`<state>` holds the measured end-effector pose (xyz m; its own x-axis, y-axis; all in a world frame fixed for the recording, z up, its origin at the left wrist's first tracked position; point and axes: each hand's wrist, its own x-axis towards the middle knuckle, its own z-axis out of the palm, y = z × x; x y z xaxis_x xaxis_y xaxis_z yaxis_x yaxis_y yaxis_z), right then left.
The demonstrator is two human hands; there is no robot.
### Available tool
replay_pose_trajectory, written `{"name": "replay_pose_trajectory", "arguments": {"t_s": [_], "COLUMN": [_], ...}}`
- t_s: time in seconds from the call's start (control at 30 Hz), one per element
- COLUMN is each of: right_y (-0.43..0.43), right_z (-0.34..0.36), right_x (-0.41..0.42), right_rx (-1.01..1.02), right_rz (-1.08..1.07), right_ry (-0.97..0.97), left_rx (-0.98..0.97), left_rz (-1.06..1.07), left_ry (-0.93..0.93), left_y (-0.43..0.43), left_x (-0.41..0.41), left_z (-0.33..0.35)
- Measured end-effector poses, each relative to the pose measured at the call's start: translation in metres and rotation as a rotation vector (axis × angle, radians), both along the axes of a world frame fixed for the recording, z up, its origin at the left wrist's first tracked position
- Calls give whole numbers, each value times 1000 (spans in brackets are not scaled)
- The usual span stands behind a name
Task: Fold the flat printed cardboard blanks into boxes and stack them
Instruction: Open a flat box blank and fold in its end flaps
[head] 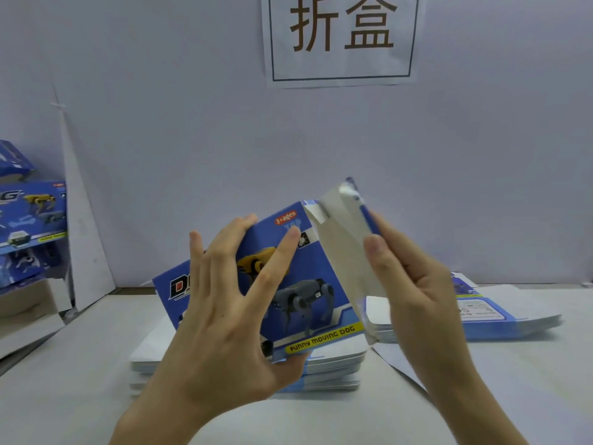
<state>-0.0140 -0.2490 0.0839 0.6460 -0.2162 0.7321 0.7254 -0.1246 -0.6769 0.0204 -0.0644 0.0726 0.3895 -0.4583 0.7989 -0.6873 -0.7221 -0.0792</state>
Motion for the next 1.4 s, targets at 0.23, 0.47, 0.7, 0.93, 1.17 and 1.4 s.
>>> {"name": "replay_pose_trajectory", "arguments": {"t_s": [0.23,0.47,0.7,0.93,1.17,1.4], "right_y": [18,13,-4,4,-1,4], "right_z": [-8,-10,-8,-14,-7,-13], "right_x": [-1,-6,-3,2,-6,-4], "right_rx": [-210,-215,-317,-493,-391,-398], "right_rz": [-34,222,304,114,290,236], "right_ry": [8,91,62,-5,54,65], "left_rx": [-45,-43,-119,-119,-4,-23], "left_rz": [0,22,-12,-17,-38,-67], "left_ry": [21,18,105,102,34,20], "left_y": [1,1,1,0,1,4], "left_x": [-4,-6,-11,-12,-8,-4], "left_z": [3,4,6,6,5,1]}}
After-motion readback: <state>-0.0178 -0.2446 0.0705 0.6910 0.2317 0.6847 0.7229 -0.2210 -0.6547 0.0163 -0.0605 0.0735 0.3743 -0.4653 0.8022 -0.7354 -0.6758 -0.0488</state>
